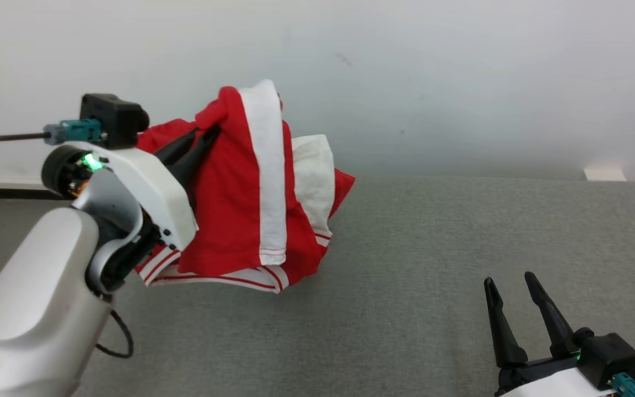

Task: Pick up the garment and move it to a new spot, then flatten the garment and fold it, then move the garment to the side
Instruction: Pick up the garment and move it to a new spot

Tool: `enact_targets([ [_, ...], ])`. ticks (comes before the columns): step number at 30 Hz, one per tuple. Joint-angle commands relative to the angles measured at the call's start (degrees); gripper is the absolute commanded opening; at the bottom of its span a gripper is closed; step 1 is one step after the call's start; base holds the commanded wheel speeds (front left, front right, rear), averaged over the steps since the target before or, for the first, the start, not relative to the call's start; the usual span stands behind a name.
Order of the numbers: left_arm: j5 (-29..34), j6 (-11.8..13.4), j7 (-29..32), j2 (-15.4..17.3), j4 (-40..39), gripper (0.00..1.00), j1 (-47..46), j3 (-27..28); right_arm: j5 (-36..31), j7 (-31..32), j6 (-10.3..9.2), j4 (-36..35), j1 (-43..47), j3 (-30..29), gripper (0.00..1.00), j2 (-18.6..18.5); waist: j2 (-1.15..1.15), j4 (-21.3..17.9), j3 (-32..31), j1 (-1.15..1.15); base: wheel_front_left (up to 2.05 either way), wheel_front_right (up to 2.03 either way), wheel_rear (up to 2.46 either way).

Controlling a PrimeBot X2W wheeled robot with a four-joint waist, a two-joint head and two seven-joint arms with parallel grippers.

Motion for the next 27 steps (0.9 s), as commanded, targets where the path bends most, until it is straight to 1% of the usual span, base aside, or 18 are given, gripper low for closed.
enact_targets([
  [1, -0.31, 0.23, -0.1, -0.15, -1.31, 0.0, 0.94, -0.04, -0.39, 0.04, -0.11, -0.1, 0.33, -0.1, 1.0, -0.11, 0.0, -2.94, -0.03, 0.0, 0.0, 0.0, 0.0],
  [4, -0.01, 0.68, -0.26, -1.1, -5.06, 0.0, 1.59, -0.92, -0.57, 0.04, -0.12, -0.32, 0.36, -1.02, 1.0, -0.16, 0.0, -6.11, 0.14, 0.0, 0.0, 0.0, 0.0],
  [7, 0.59, 1.62, -1.01, -2.03, -7.1, 0.0, 2.37, -1.47, -0.86, 0.04, -0.11, -0.81, 0.27, -1.47, 1.0, -0.25, 0.0, -9.41, 0.48, 0.0, 0.0, 0.0, 0.0],
  [9, 2.65, 2.67, -2.14, -2.33, -7.49, 0.0, 2.97, -2.35, -0.93, 0.04, -0.11, -1.08, 0.3, -1.68, 1.0, -0.28, 0.0, -11.49, 0.81, 0.0, 0.0, 0.0, 0.0],
  [12, 2.45, 3.43, -4.05, -4.31, -6.85, 0.0, 4.78, -3.33, -0.97, 0.04, -0.11, -1.41, 0.24, -1.96, 1.0, -0.38, 0.0, -14.32, 1.43, 0.0, 0.0, 0.0, 0.0],
  [15, 3.83, 4.24, -6.64, -5.85, -5.52, 0.0, 6.51, -4.58, -0.77, 0.05, -0.11, -1.76, 0.02, -2.06, 1.0, -0.57, 0.0, -16.76, 2.35, 0.0, 0.0, 0.0, 0.0],
  [17, 5.59, 4.69, -8.88, -6.67, -3.94, 0.0, 7.63, -5.89, -0.63, 0.05, -0.12, -1.86, -0.28, -2.13, 1.0, -0.71, 0.0, -17.99, 2.94, 0.0, 0.0, 0.0, 0.0],
  [22, 6.88, 5.39, -15.72, -11.04, 3.18, 0.0, 10.61, -8.09, -0.2, 0.05, -0.11, -1.99, -1.44, -1.19, 1.0, -0.92, 0.0, -20.15, 4.21, 0.0, 0.0, 0.0, 0.0],
  [24, 6.84, 4.83, -18.37, -13.2, 7.75, 0.0, 12.0, -9.38, -0.06, 0.05, -0.12, -1.89, -1.46, -1.09, 1.0, -0.91, 0.0, -20.48, 4.47, 0.0, 0.0, 0.0, 0.0],
  [27, 8.94, 3.95, -21.73, -15.61, 15.72, 0.0, 12.72, -12.33, 0.08, 0.05, -0.12, -1.32, -1.65, -0.4, 1.0, -0.87, 0.0, -20.95, 4.98, 0.0, 0.0, 0.0, 0.0],
])
